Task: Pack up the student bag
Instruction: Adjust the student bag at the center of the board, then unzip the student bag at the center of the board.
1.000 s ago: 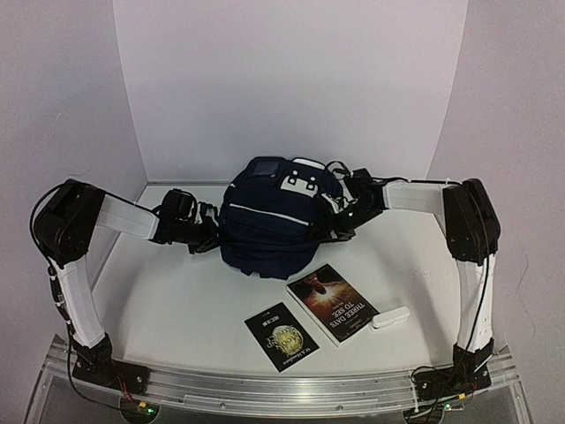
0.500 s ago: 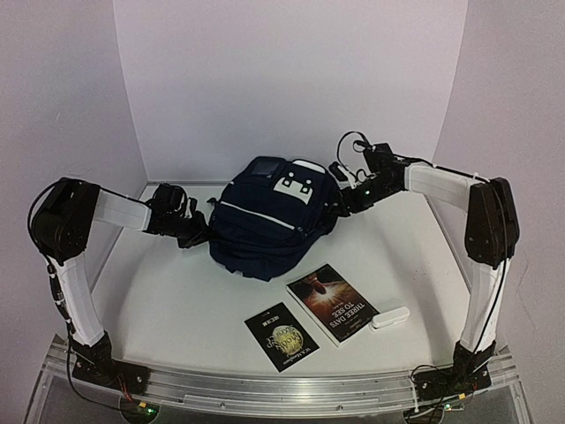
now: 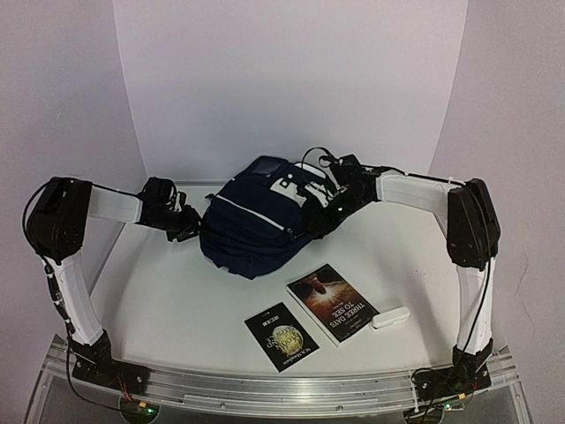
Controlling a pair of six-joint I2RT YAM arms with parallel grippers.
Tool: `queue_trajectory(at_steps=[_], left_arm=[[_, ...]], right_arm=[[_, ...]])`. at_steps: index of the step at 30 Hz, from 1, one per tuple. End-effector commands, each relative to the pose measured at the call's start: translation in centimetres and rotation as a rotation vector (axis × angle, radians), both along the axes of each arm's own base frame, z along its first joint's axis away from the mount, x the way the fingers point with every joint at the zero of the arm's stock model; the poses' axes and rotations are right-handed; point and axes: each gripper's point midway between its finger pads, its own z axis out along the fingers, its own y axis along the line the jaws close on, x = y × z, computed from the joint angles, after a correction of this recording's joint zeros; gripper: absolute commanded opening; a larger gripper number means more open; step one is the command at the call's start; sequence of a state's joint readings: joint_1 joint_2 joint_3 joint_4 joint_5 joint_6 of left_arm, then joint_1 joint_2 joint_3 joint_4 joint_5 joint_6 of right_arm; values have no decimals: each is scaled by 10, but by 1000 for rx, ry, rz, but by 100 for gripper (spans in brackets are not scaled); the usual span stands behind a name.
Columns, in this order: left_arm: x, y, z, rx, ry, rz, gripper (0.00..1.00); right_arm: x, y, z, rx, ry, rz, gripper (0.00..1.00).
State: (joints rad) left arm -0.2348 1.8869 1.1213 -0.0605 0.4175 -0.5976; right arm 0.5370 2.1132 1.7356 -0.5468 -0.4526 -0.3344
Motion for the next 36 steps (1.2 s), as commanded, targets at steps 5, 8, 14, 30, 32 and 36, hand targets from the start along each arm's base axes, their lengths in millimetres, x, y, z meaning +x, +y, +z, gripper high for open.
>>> queue_trajectory(at_steps=[5,8,14,30,32,36], left_arm=[[-20,2,41,-7,-109,-47,55],[-27,-2,48,-10,-127,-70,58],[-38,-7,59,-8,-169,-103,60],[-54,-17,84,11,-262,-188,61],[-56,-23,83,27,-269,-212,62],[-57,-29,74,62,-258,-241,63]], right_arm=[[8,18,-16,-83,-87,89,45],[9,21,-23,-109,-104,115,47],[8,24,-24,-132,-133,148,49],[9,35,-19,-129,-248,226,45],[7,35,-28,-146,-247,239,46],[1,34,-39,-168,-243,271,46]])
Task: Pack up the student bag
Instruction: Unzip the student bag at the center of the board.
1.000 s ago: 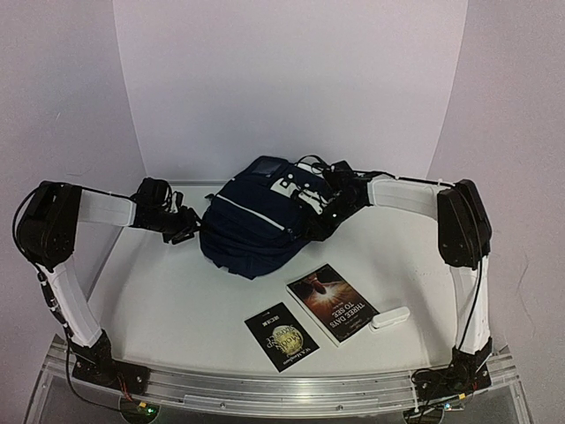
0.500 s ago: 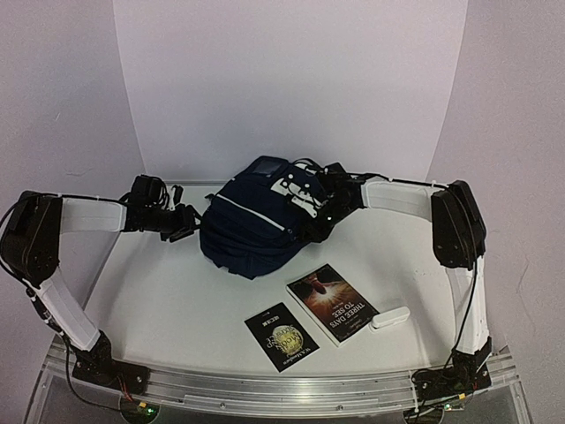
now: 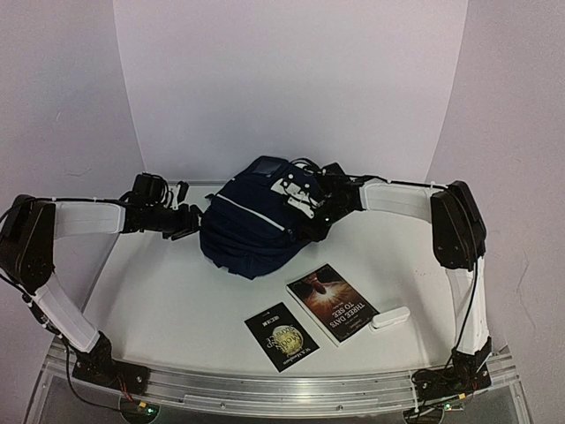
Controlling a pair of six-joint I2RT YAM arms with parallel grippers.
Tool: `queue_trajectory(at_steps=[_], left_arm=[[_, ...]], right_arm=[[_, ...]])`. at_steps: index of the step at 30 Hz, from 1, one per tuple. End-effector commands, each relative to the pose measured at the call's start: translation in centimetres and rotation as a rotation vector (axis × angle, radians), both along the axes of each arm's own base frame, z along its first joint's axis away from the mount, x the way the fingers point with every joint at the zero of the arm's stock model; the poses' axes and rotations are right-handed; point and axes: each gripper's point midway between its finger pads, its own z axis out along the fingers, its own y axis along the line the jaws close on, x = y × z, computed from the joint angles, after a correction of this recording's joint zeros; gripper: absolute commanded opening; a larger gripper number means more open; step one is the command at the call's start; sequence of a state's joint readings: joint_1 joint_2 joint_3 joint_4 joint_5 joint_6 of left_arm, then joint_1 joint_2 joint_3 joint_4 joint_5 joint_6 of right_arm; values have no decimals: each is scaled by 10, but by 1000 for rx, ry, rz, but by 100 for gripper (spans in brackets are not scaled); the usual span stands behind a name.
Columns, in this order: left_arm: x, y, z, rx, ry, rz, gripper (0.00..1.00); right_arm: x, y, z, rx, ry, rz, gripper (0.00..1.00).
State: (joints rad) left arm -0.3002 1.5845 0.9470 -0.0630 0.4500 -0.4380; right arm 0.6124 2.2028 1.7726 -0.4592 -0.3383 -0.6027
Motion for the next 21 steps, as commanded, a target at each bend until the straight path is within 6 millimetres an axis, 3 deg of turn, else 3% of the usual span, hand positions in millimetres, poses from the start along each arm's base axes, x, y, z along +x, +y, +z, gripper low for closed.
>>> queue_trajectory(at_steps=[1,8,10,12,17,21], left_arm=[[1,-10,6,35,-46,-52,64],[1,-13,-8,34,-18,-55,64],[0,-14,-10,30,-14,-53,64],[-1,-16,-14,27,-8,-54,63],[-5,-25,-26,62,-1,-81,58],[-6,-29,-39,115,4,-91,55]], right_arm=[[-10,2,-15,-41,-19,56,46],[-28,0,-37,-119,-24,118,46],[-29,2,-39,-126,-25,122,40],[-28,3,-39,-127,-30,123,28],[-25,5,-21,-109,-59,103,2],[-28,6,5,-60,-67,77,0]])
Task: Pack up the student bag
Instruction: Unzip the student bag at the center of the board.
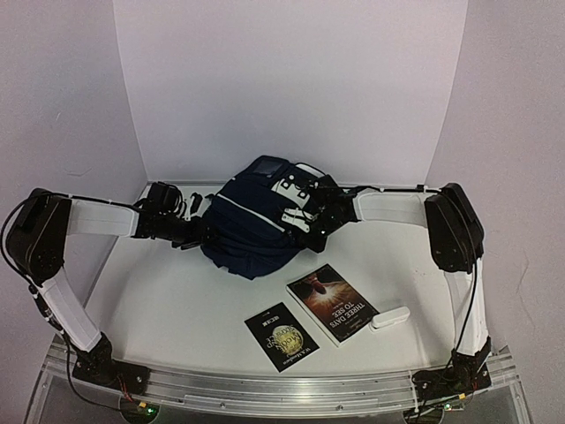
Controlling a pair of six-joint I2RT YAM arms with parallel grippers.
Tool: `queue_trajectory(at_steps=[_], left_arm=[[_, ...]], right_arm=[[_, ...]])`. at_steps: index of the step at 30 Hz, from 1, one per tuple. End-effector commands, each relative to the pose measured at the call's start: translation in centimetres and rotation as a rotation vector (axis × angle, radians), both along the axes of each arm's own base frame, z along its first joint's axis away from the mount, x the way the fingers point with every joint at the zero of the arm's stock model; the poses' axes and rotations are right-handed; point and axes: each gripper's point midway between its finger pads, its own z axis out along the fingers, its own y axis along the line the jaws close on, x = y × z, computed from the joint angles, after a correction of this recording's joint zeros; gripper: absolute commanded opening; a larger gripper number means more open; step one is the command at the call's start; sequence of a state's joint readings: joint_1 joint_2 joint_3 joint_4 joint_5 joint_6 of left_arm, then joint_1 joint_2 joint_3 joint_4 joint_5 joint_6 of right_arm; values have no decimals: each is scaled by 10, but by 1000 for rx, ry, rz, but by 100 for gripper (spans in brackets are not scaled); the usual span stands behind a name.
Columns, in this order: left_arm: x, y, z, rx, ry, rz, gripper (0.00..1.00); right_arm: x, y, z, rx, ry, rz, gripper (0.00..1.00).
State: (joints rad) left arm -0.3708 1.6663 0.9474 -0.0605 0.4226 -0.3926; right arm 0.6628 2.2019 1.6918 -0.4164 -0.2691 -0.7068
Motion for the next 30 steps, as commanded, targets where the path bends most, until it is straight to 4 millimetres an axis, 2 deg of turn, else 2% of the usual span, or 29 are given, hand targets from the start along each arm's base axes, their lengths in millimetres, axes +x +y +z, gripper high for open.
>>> queue_trajectory(at_steps=[1,4,7,11,15,19,22,26,27,30], left_arm=[[5,-5,-7,52,-36,-17,54],[2,-10,-12,49,-29,-26,51],[-1,-19,-16,39,-23,-46,45],[-3,-35,-23,18,-9,-68,34],[-8,-52,-30,-6,5,-88,25],[-10,-61,-34,-32,15,-91,18],[-12,-64,-36,-43,18,-90,12],[-14,-69,-40,-44,22,-91,6],[-14,-69,-40,-47,23,-90,5],[-12,-71,-40,-58,23,-81,2]], right_arm=[[-11,1,37,59,-2,-24,0],[-26,3,53,124,54,-37,0],[-45,7,53,174,147,-60,0],[-67,16,35,191,267,-86,0],[-76,24,18,198,349,-115,0],[-87,30,2,174,374,-121,0],[-80,37,13,219,361,-144,0],[-71,56,47,312,352,-162,0],[-71,61,53,327,349,-162,0],[-82,79,56,327,343,-147,0]])
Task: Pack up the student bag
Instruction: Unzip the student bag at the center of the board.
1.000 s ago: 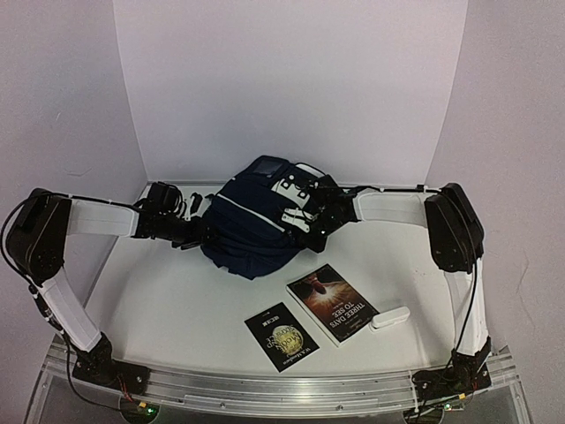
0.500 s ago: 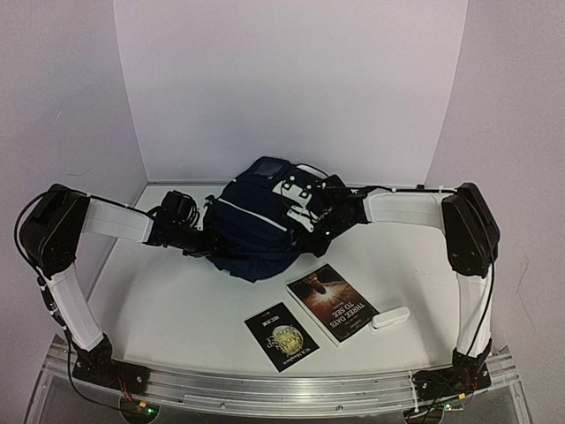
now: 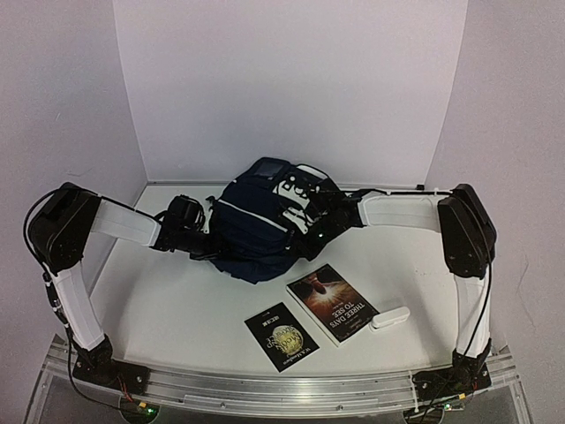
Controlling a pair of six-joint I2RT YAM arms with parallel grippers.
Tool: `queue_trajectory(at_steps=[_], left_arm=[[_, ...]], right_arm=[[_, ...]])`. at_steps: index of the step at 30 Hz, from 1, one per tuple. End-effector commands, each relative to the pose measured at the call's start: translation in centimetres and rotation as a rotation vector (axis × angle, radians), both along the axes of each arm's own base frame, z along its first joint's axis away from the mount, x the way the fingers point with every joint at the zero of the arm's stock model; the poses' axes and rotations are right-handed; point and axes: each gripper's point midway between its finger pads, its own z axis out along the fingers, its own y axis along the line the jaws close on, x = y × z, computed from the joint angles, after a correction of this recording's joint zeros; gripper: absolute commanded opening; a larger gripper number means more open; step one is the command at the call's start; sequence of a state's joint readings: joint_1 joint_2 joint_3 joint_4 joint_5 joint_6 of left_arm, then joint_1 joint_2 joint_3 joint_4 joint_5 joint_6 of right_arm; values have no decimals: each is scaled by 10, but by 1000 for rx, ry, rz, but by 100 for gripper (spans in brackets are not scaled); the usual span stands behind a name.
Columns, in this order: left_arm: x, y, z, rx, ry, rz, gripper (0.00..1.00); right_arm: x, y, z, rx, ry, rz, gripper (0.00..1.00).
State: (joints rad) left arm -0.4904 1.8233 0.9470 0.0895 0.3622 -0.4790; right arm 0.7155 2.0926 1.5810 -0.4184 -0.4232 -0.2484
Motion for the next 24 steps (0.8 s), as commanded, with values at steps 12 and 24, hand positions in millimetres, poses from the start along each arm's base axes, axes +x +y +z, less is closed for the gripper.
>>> queue_trajectory(at_steps=[12,24], left_arm=[[-8,-30,1,-67,-12,-57,0],[-11,-13,40,-93,-120,27,14]], right_arm=[[-53,104,32,173,43,78,0],[-41,124,54,252,70,-11,22]])
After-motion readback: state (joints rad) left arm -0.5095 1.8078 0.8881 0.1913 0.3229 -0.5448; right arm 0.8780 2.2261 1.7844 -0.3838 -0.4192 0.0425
